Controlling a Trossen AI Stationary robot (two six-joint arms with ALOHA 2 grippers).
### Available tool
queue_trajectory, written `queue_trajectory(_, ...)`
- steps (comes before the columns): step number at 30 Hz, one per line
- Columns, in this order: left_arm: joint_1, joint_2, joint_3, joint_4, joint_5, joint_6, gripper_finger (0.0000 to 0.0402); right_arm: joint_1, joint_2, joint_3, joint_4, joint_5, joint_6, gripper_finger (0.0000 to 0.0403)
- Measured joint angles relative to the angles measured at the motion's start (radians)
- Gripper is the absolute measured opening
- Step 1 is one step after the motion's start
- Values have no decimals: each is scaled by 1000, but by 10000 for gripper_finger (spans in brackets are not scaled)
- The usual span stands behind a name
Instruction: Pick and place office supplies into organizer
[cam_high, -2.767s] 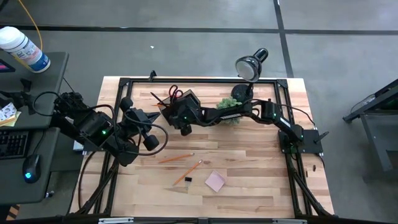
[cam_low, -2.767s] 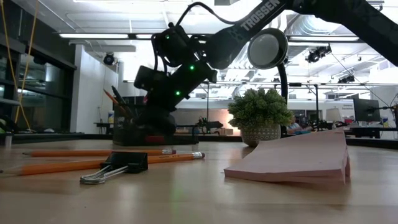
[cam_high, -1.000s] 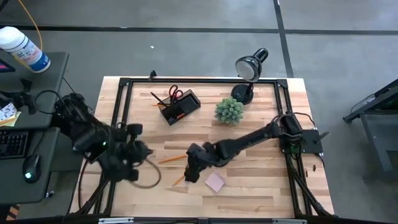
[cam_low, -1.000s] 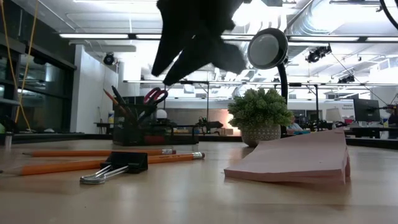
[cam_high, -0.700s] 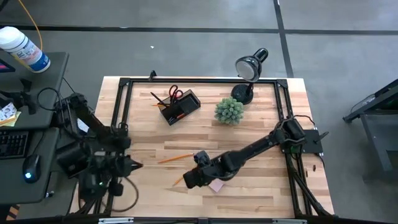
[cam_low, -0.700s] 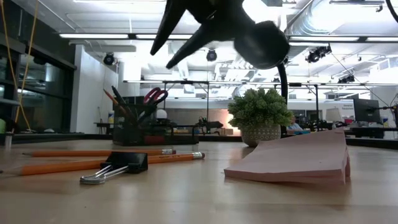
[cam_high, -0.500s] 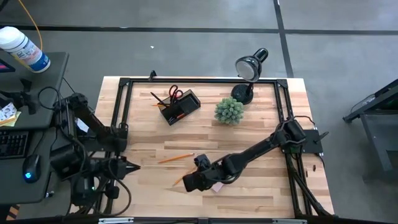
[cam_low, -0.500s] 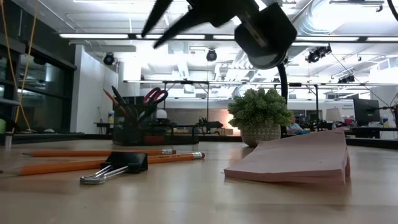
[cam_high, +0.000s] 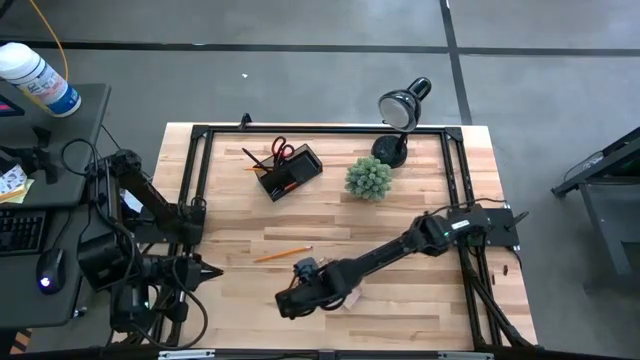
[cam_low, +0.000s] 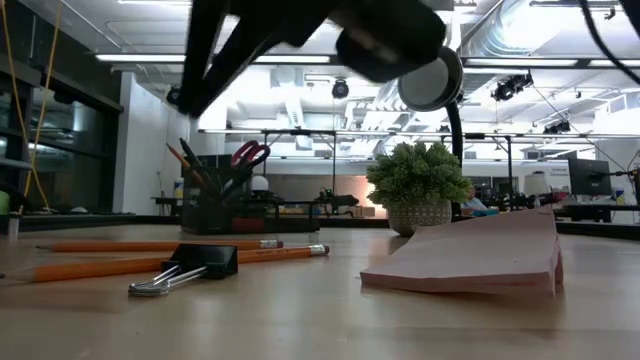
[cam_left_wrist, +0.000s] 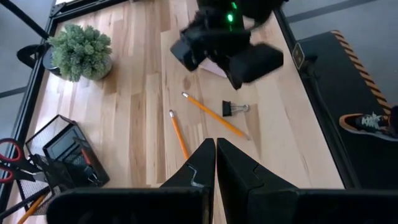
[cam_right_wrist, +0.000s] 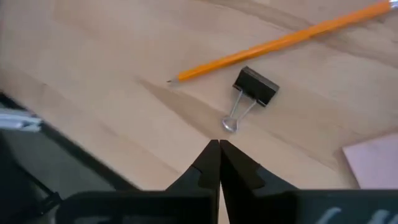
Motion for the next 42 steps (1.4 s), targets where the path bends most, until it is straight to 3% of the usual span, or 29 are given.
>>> queue_trajectory(8, -20, 0, 0, -5, 2, 2, 5, -2, 40, -101, -12, -67, 107, 1)
queue_trajectory(15, -19, 0, 0, -5, 1, 2, 5, -8, 42, -106, 64, -69, 86, 4)
queue_trajectory(28, -19, 0, 0, -5, -6, 2, 5, -44, 50, -106, 118, -63, 68, 88)
queue_trajectory(42, -19, 0, 0, -5, -14, 2, 5, -57, 74, -103, 109, -134, 72, 96)
